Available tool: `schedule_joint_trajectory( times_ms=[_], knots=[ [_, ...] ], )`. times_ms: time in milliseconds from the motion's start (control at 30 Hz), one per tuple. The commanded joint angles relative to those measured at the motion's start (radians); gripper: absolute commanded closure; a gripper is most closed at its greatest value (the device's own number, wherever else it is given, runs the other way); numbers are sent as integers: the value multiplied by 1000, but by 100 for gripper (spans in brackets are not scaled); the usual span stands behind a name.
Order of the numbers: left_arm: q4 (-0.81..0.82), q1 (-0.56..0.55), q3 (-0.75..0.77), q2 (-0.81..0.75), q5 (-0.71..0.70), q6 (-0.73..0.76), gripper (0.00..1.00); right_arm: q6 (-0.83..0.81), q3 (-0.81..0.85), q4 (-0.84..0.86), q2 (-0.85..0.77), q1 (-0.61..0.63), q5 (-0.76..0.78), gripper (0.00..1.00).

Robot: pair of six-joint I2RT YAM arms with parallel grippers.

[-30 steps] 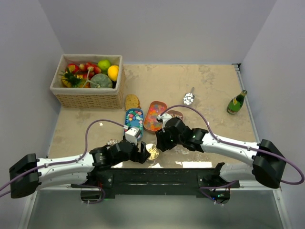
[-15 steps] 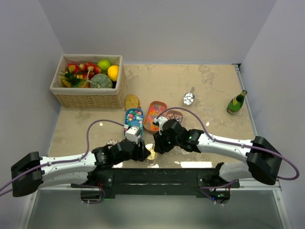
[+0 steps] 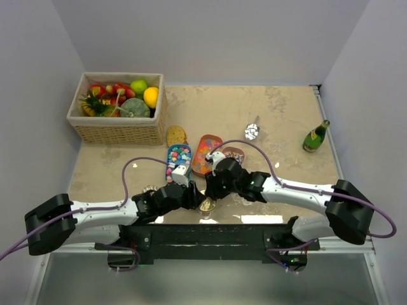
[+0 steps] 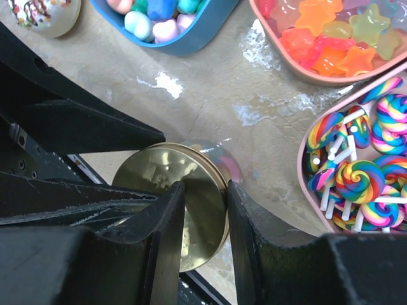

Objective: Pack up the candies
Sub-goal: Screw the bottle lid onto the packing bottle, then reset both arms

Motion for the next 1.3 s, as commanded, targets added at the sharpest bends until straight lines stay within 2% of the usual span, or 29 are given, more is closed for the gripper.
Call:
schedule_joint_trajectory(
  times_ms=[0,233,400,633,700,767,867,900,1000,1100,1133,1267],
  knots=[
    [-111,16,-17,93,28,62,54,21,-25,-102,40,8,107,66],
    [-58,54,39,155,-5,117,52,50,-5,-104,1,9,179,66],
    [-135,58,103,78,-49,153,45,58,16,-127,-65,9,220,64],
    [-267,59,141,-68,-121,163,16,78,30,-177,-198,8,272,55],
    [-301,59,148,-109,-143,160,12,78,27,-190,-229,9,263,56],
    [-334,59,149,-132,-163,153,9,67,19,-213,-247,8,210,60],
    [-394,59,148,-164,-204,119,9,14,-11,-202,-267,8,93,74],
    [-405,59,146,-180,-213,101,9,-6,-20,-190,-282,8,3,81],
    [-433,59,131,-218,-229,75,11,-33,-70,-133,-312,8,-222,88],
    [-434,59,106,-253,-230,68,19,-25,-94,-96,-284,8,-303,91],
    [-425,59,88,-261,-226,68,26,-20,-96,-90,-267,9,-307,93],
    [-367,59,43,-267,-143,84,38,1,-106,-61,-137,9,-341,100]
  ],
)
